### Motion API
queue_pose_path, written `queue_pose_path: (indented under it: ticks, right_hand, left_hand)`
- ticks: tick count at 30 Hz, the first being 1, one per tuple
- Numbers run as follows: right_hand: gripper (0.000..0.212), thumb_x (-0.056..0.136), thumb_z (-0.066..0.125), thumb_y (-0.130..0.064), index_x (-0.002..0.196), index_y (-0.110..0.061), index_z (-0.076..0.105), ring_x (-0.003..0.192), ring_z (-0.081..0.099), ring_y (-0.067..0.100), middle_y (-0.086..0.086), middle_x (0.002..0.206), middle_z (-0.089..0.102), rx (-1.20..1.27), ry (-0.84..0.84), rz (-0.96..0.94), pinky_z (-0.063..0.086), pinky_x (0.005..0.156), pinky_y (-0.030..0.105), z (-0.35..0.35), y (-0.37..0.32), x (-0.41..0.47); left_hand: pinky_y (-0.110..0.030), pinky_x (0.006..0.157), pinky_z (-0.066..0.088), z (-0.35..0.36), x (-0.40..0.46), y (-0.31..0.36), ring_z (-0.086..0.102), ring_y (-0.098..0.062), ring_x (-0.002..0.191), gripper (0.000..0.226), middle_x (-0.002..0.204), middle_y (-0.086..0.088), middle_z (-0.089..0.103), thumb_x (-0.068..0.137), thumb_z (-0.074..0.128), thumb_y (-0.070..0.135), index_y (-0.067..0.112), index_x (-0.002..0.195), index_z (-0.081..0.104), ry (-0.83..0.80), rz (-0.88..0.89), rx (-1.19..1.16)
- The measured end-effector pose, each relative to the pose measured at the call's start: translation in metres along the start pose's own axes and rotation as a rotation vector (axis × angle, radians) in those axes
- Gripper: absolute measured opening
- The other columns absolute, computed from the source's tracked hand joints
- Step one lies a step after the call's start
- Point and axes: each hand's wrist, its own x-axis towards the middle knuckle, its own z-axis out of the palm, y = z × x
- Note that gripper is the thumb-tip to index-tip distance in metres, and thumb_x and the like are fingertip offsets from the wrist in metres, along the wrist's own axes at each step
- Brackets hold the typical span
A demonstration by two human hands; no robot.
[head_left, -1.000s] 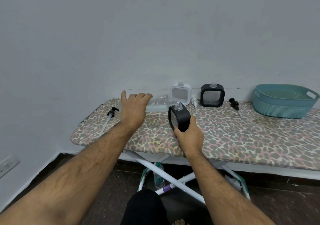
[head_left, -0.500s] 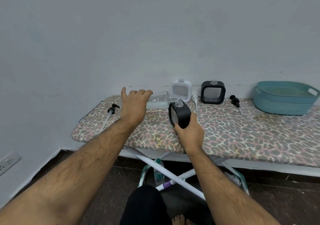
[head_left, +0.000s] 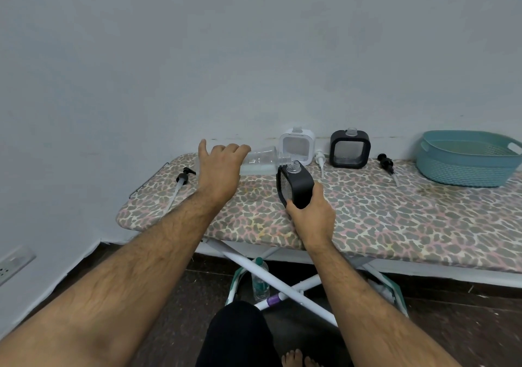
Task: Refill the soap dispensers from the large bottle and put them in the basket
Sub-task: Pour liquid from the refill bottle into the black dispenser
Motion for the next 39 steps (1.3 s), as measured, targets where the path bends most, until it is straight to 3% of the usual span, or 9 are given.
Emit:
queue_pose_path:
  ticks: [17,33,39]
  right_hand:
    - [0.042,0.078,0.073,-0.035,0.104,-0.039,0.041,0.067,0.068,0.018,-0.01,0.082,0.067,0.011,-0.014,0.01,0.061,0.059,0.04,0.001,-0.001,0.0]
    - [0.041,0.08,0.075,-0.033,0.11,-0.032,0.047,0.073,0.067,0.014,-0.008,0.089,0.069,-0.03,0.006,0.009,0.059,0.064,0.03,-0.004,-0.006,-0.002]
    - [0.04,0.079,0.073,-0.035,0.108,-0.034,0.046,0.075,0.067,0.016,-0.01,0.087,0.067,-0.032,0.001,0.017,0.061,0.068,0.037,-0.004,-0.008,-0.003]
  left_hand:
    - [-0.06,0.115,0.014,0.0,0.0,-0.001,0.058,-0.024,0.115,0.063,0.126,0.006,0.063,0.08,0.075,0.007,0.032,0.133,0.05,0.002,0.005,-0.001]
    - [-0.06,0.115,0.014,-0.002,0.002,-0.002,0.059,-0.025,0.114,0.063,0.125,0.006,0.063,0.079,0.075,0.006,0.031,0.131,0.05,0.008,0.016,0.009]
    - [-0.06,0.115,0.013,-0.003,0.002,-0.002,0.058,-0.024,0.115,0.063,0.127,0.006,0.062,0.079,0.075,0.006,0.031,0.131,0.05,0.007,0.023,0.012]
